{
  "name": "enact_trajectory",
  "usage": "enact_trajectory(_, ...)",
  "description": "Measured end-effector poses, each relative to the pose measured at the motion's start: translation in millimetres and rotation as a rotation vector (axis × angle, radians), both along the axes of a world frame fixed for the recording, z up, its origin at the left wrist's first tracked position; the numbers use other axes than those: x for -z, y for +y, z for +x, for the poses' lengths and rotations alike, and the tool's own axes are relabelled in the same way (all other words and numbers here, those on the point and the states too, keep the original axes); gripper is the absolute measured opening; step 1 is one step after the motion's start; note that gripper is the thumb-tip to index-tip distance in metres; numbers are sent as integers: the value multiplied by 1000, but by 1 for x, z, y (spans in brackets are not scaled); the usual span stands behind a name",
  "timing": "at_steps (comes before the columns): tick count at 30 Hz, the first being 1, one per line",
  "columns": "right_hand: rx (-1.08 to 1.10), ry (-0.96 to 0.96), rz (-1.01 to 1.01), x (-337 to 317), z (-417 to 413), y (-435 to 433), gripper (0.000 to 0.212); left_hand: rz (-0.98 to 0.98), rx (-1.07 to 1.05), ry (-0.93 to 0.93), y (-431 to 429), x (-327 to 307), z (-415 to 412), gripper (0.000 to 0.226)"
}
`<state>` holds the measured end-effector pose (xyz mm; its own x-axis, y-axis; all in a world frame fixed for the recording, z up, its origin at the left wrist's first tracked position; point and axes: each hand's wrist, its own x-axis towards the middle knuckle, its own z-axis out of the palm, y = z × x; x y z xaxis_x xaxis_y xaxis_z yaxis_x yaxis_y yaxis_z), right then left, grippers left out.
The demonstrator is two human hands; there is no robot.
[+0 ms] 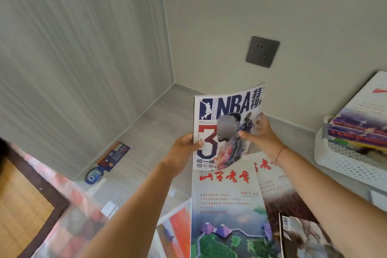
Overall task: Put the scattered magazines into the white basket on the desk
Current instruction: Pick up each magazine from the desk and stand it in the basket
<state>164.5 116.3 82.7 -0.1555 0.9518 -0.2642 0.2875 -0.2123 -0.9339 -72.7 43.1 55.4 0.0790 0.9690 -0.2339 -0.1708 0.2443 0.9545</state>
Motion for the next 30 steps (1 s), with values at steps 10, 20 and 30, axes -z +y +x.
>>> enact_trajectory(10, 140, -31, 68, -6, 85, -7, 13, -5, -20, 93, 39, -29, 41, 26)
enact_trajectory(20, 569, -55, 349, -81, 252, -11, 18, 273, 13, 143, 109, -110, 226, 23)
enact_trajectory(30, 757, -180, 278, -74, 384, -2, 7, 267, 38, 334, 155, -82, 380, 16)
